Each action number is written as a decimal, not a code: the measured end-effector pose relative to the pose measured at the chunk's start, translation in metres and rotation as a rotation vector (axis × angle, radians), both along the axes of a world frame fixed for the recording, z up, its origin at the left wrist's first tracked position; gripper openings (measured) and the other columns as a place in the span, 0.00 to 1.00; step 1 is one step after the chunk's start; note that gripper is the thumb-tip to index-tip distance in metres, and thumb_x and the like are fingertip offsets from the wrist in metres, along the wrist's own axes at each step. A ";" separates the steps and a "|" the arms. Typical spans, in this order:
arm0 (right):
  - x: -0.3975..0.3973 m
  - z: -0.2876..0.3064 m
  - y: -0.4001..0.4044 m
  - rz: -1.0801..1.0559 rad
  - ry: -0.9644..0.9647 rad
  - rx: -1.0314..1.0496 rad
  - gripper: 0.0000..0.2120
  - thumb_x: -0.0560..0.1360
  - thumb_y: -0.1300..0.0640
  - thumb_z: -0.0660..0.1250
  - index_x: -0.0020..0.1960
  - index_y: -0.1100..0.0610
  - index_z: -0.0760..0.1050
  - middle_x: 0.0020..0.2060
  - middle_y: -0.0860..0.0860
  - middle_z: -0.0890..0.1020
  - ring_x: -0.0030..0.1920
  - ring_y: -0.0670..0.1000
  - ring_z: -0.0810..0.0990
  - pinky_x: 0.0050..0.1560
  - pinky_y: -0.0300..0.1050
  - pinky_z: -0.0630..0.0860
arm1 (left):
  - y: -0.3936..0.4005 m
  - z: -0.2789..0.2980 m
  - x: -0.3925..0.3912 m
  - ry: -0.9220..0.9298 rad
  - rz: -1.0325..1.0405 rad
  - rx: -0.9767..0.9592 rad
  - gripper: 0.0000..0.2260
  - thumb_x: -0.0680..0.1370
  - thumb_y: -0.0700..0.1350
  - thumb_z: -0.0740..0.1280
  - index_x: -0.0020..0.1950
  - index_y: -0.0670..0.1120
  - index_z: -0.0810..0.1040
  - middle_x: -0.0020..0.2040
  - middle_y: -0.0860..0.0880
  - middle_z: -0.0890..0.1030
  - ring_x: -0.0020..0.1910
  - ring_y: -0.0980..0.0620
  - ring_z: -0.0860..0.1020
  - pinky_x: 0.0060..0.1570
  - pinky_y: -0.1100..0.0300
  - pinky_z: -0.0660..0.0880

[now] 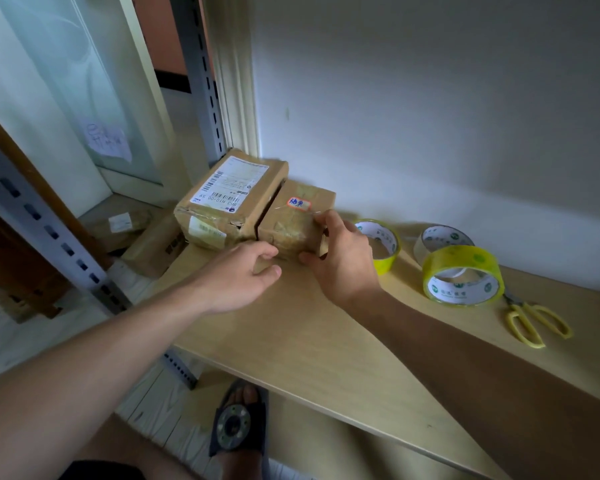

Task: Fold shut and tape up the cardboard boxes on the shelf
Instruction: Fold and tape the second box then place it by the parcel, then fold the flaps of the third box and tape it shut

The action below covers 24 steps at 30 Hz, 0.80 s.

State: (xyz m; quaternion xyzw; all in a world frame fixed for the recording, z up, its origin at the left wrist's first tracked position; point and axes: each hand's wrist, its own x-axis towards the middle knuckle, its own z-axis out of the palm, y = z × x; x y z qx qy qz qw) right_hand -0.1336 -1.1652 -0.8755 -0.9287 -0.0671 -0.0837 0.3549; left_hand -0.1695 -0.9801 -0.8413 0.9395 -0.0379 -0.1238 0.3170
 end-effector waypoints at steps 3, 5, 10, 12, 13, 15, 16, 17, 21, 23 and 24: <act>0.007 0.003 -0.002 0.001 0.006 -0.024 0.26 0.73 0.57 0.76 0.67 0.53 0.71 0.59 0.56 0.81 0.58 0.61 0.80 0.55 0.53 0.76 | -0.005 -0.004 0.001 0.007 0.005 -0.007 0.23 0.82 0.55 0.66 0.77 0.54 0.69 0.66 0.53 0.76 0.58 0.53 0.76 0.61 0.59 0.71; 0.009 0.005 -0.004 0.006 0.017 -0.052 0.26 0.74 0.59 0.75 0.69 0.54 0.70 0.59 0.55 0.82 0.57 0.61 0.80 0.52 0.51 0.75 | -0.009 -0.005 0.000 0.011 -0.008 0.019 0.26 0.82 0.55 0.66 0.80 0.54 0.66 0.72 0.48 0.74 0.66 0.49 0.75 0.67 0.56 0.70; 0.009 0.006 -0.004 0.027 0.040 -0.072 0.31 0.74 0.65 0.69 0.75 0.53 0.67 0.58 0.55 0.83 0.50 0.60 0.82 0.52 0.52 0.78 | -0.016 -0.005 0.001 0.014 -0.024 0.061 0.30 0.82 0.53 0.66 0.83 0.53 0.60 0.73 0.44 0.72 0.72 0.46 0.71 0.69 0.56 0.67; 0.008 0.007 -0.006 0.076 0.054 -0.083 0.34 0.73 0.65 0.67 0.77 0.51 0.64 0.58 0.55 0.83 0.46 0.58 0.84 0.51 0.54 0.80 | -0.017 -0.004 0.001 0.025 -0.033 0.087 0.31 0.82 0.54 0.66 0.83 0.53 0.59 0.74 0.45 0.71 0.72 0.47 0.70 0.70 0.56 0.66; 0.007 0.010 -0.008 0.103 0.067 -0.086 0.35 0.73 0.64 0.67 0.78 0.51 0.63 0.58 0.55 0.83 0.47 0.58 0.84 0.51 0.54 0.81 | -0.017 -0.004 0.001 0.019 -0.033 0.099 0.30 0.82 0.54 0.66 0.82 0.52 0.60 0.73 0.46 0.71 0.71 0.47 0.71 0.69 0.57 0.67; 0.002 0.018 -0.016 0.130 0.085 -0.117 0.36 0.74 0.64 0.66 0.80 0.50 0.61 0.59 0.57 0.82 0.50 0.59 0.84 0.52 0.54 0.81 | -0.020 0.000 0.002 -0.047 -0.032 0.116 0.25 0.82 0.53 0.67 0.78 0.51 0.68 0.70 0.49 0.72 0.62 0.49 0.74 0.62 0.58 0.69; -0.001 0.022 -0.022 0.127 0.071 -0.147 0.36 0.74 0.64 0.66 0.80 0.50 0.61 0.58 0.57 0.83 0.51 0.59 0.83 0.52 0.53 0.80 | -0.021 0.003 0.003 -0.093 -0.041 0.105 0.20 0.81 0.52 0.67 0.73 0.51 0.73 0.68 0.51 0.74 0.56 0.52 0.75 0.57 0.60 0.70; -0.004 0.026 -0.028 0.123 0.037 -0.182 0.36 0.74 0.64 0.66 0.80 0.50 0.62 0.57 0.58 0.83 0.52 0.59 0.83 0.51 0.52 0.79 | -0.022 0.006 0.004 -0.126 -0.059 0.073 0.16 0.81 0.51 0.67 0.68 0.52 0.77 0.65 0.53 0.76 0.51 0.54 0.76 0.54 0.60 0.71; -0.024 0.039 -0.054 0.210 -0.075 -0.251 0.34 0.72 0.62 0.68 0.77 0.51 0.65 0.56 0.55 0.83 0.53 0.59 0.83 0.51 0.53 0.79 | -0.034 0.016 0.003 -0.238 -0.191 -0.148 0.13 0.80 0.47 0.69 0.64 0.55 0.78 0.61 0.61 0.80 0.60 0.64 0.77 0.58 0.58 0.77; -0.033 0.046 -0.068 0.242 -0.110 -0.314 0.33 0.72 0.59 0.69 0.76 0.49 0.64 0.62 0.53 0.79 0.53 0.61 0.83 0.47 0.54 0.80 | -0.044 0.021 0.003 -0.312 -0.228 -0.213 0.15 0.81 0.46 0.69 0.67 0.55 0.77 0.63 0.64 0.78 0.65 0.66 0.74 0.61 0.62 0.74; -0.038 0.050 -0.077 0.248 -0.136 -0.336 0.33 0.72 0.57 0.70 0.76 0.48 0.64 0.64 0.52 0.78 0.53 0.61 0.82 0.46 0.55 0.80 | -0.052 0.024 0.004 -0.352 -0.241 -0.232 0.16 0.81 0.45 0.68 0.68 0.55 0.76 0.63 0.64 0.78 0.66 0.66 0.73 0.61 0.64 0.72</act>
